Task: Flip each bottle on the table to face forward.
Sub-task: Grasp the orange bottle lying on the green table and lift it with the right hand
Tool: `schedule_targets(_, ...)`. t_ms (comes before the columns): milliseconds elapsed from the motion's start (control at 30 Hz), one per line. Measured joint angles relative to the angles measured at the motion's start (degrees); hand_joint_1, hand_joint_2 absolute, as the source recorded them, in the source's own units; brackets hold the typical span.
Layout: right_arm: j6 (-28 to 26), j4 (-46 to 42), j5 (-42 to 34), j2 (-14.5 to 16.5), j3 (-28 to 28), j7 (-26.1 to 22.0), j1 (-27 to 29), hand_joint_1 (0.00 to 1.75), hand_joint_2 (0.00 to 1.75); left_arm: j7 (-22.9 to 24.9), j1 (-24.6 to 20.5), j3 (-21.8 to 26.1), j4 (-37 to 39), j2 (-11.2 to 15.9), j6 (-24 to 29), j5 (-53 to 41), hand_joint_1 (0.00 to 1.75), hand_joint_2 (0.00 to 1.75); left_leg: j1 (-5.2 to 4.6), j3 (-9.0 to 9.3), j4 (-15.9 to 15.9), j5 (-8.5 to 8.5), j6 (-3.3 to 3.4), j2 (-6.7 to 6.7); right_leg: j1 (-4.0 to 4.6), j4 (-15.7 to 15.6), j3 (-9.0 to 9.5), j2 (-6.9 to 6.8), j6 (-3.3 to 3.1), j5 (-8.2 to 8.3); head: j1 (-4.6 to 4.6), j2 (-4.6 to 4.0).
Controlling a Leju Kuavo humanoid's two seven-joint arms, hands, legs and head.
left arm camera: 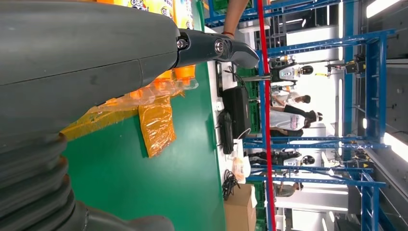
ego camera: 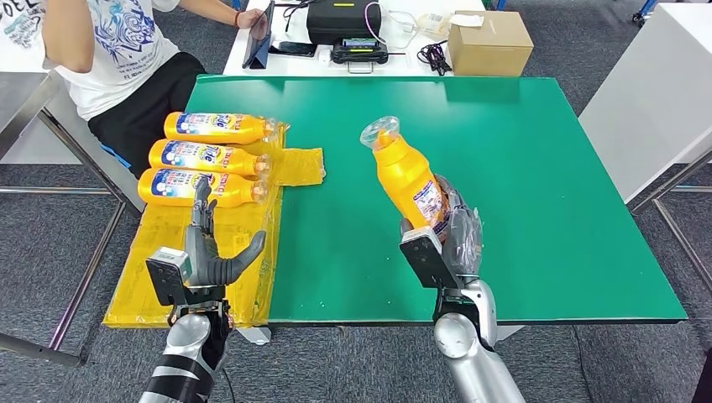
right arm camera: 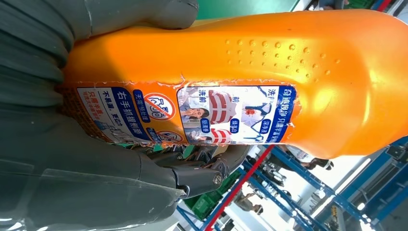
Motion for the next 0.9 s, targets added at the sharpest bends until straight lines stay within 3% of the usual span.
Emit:
schedule_targets(200,-1.22,-0.11,0.43,0.12,-0.21,-0.92,0.16,1.75,1.75,1.29,0.0,-0.01,-0.01,-0.02,-1.39,0.88,0.0,1.75,0.0,0.0,0.0,0.0,0.0,-0.01,0.0,-0.01,0.0,0.0,0.0,0.0,0.0,0.0)
schedule_targets(367,-7.56,-1.71,1.57,0.94,-2.4,-6.13,1.66,1.75,1.75,6.56,-0.06,-0.97,0.33,-0.03,-11.99,7.46,0.0,1.75,-0.01,0.0,0.0,0.0,0.0,0.0,0.0,-0.01,0.0,0.0,0.0,0.0,-0.01,0.0)
schedule_targets(600,-7.04,0.76,3.75,1.82,-3.39,-12.82,2.93,1.75,1.75,11.62,-1.0,-5.91,2.5,0.14,-25.7,15.28,0.0,1.75,0.0,-0.03,-0.01,-0.02,0.01,0.01,0.0,-0.01,0.0,0.0,0.0,0.0,0.01,0.0)
schedule_targets(733,-7.3,11.42,6.39,6.41,1.37,-19.4,1.71,1.75,1.75,13.85,-2.7,-10.04,5.74,0.75,-36.12,20.03,0.0,1.75,0.07,0.01,-0.02,-0.04,-0.05,0.17,0.1,0.02,-0.04,0.05,-0.03,0.0,-0.01,0.0)
schedule_targets(800,-8.91,16.99,4.19,8.89,4.94,-21.18,1.32,1.75,1.75,13.55,-3.31,-11.93,6.71,0.98,-36.66,20.2,0.0,1.75,0.11,0.01,-0.02,-0.03,-0.09,0.15,0.15,0.04,-0.08,0.04,-0.05,-0.01,-0.04,0.0)
schedule_targets(900,-9.48,21.32,1.21,10.24,8.0,-21.26,0.45,1.75,1.75,13.48,-3.49,-13.03,7.33,1.63,-35.74,20.2,0.0,1.75,0.21,-0.04,-0.02,0.0,-0.11,0.03,0.2,0.05,-0.08,0.01,-0.07,-0.02,-0.01,0.0)
